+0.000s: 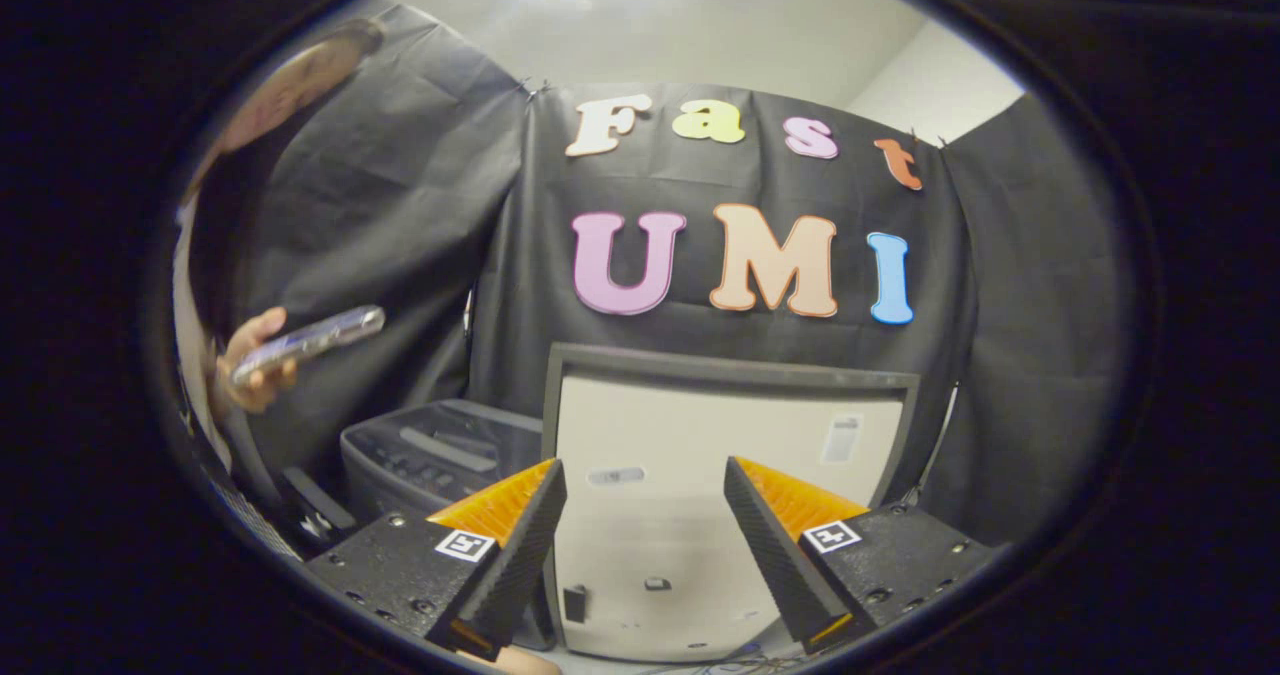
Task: Put the clothes into the washing machine and then close the washing machine lid.
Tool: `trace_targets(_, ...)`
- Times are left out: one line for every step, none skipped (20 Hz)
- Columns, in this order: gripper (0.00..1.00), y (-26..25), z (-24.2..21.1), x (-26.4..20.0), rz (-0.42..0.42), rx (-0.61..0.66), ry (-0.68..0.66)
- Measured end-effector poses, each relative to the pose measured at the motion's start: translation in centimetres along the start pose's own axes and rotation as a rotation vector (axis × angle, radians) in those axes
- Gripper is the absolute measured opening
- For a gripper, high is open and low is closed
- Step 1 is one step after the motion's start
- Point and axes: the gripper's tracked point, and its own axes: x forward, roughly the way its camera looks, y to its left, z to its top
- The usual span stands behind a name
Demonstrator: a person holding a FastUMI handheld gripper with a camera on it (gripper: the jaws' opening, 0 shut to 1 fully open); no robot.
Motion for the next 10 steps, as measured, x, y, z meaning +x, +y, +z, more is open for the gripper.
trace_targets(0.96,0.4,-0.6,-0.1,0.016,0.026,0.017)
trace_targets(0.96,1.1,-1.4,-0.9,0.024,0.044,0.023)
trace_targets(0.96,1.4,-2.3,-1.5,0.028,0.059,0.034)
trace_targets(0.96,1.5,-3.5,-2.0,0.035,0.080,0.047)
trace_targets(0.96,1.5,-4.5,-2.6,0.043,0.105,0.053)
trace_targets(0.96,1.7,-5.3,-2.7,0.055,0.132,0.057)
trace_targets(0.96,1.8,-5.7,-2.7,0.068,0.163,0.058)
trace_targets(0.96,2.0,-6.0,-2.3,0.076,0.187,0.059)
trace_targets(0.96,2.1,-6.2,-2.0,0.089,0.206,0.060)
trace_targets(0.96,2.1,-6.0,-1.6,0.098,0.212,0.058)
